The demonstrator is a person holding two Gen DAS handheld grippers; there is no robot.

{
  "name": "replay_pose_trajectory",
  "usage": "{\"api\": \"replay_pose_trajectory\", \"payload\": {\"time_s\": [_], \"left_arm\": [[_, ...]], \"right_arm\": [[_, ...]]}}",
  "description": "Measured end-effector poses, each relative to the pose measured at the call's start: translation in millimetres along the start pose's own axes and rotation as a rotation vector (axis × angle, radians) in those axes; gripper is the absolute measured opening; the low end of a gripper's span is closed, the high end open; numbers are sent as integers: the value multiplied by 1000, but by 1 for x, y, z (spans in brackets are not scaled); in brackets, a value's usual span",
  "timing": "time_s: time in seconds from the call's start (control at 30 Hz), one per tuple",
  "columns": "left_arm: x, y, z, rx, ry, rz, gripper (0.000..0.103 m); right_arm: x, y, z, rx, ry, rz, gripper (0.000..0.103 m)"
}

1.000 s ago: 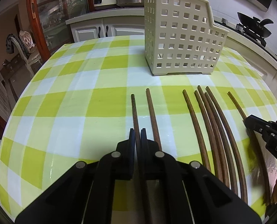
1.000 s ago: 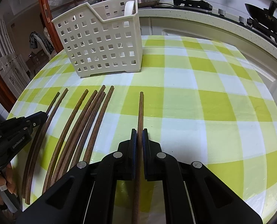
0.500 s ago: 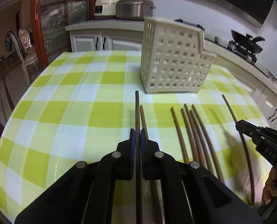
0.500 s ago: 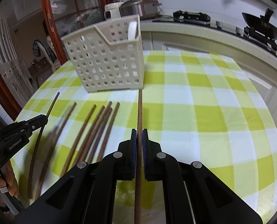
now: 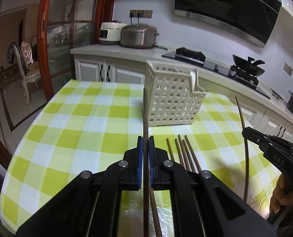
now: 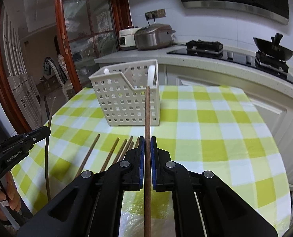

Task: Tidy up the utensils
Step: 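Lift both held chopsticks upright and carry them over the white caddy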

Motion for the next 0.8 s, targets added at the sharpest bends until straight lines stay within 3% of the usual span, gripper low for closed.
{"api": "replay_pose_trajectory", "payload": {"time_s": [0.8], "left_arm": [[-18,-17,-61,10,-153,44,5]], "right_arm": [[-18,16,-53,0,-101,-54,6]]}}
Point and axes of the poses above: each gripper's, at about its wrist camera, not at the fingertips, and z roughly the way its jaws point, y to its left, x to its underside, the point moved 7 cm from there along z, roughly the way its jaws point
